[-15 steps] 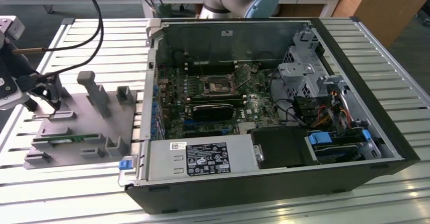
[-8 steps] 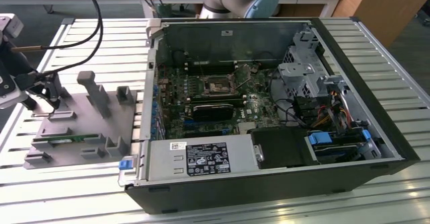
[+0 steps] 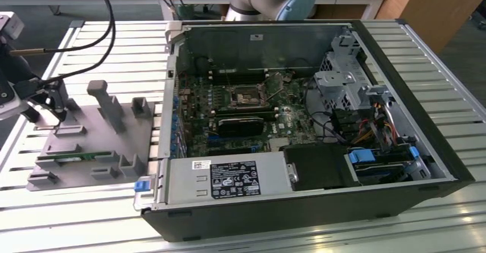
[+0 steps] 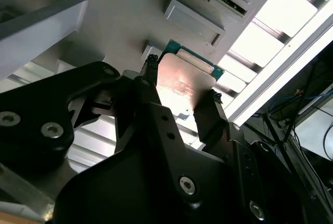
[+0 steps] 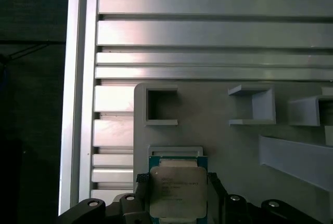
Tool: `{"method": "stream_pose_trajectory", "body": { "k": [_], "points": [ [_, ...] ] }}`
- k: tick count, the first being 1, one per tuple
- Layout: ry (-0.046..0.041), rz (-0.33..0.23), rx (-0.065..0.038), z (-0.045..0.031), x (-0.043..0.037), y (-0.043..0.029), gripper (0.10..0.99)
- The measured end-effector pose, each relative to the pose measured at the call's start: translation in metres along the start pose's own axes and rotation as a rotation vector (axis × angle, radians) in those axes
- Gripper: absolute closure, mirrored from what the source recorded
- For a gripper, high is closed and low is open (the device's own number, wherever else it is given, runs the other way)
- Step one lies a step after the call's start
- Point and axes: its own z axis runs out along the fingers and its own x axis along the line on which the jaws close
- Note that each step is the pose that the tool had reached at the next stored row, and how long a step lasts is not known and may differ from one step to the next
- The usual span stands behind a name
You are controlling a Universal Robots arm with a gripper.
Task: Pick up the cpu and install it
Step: 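Pick up the cpu and move it towards the insertion slot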
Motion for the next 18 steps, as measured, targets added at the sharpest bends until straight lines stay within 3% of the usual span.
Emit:
{"method": "stream_pose_trajectory", "body": {
  "k": [18],
  "points": [
    [0.0000, 0.000, -0.007, -0.0101, -0.0001, 0.0010, 0.557]
  ]
}}
